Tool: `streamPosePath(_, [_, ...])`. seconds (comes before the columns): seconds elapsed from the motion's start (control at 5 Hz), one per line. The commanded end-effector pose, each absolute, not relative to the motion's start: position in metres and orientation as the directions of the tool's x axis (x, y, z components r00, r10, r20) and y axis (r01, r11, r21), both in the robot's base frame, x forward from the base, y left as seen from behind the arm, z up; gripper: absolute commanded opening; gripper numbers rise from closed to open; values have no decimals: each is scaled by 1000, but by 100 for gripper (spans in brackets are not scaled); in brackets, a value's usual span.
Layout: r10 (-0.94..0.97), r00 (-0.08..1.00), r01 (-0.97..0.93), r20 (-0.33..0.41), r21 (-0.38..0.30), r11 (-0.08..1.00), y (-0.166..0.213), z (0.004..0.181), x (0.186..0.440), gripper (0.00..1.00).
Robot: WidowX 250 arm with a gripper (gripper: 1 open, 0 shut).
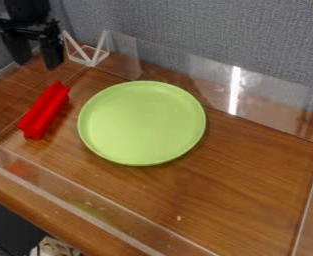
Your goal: Put the red object on the left side
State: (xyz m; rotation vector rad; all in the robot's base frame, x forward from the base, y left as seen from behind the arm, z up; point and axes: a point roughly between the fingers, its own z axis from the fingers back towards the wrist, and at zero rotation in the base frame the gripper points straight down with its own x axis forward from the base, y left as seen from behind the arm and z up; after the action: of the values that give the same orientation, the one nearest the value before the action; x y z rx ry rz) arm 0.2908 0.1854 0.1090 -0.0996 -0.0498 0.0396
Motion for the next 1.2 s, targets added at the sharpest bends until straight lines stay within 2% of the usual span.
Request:
streamPosePath(0.0, [-37,994,45,103,-80,996,187,123,301,100])
streamPosePath(0.2, [-28,993,39,112,-91,995,178,123,292,100])
streamPosePath(0.4, [-8,992,19,125,-91,996,172,132,284,100])
streamPosePath(0.8, [-47,987,62,154,-96,993,179,163,275,100])
streamPosePath(1.0, [-120,981,138,152,-119,983,191,159,272,100])
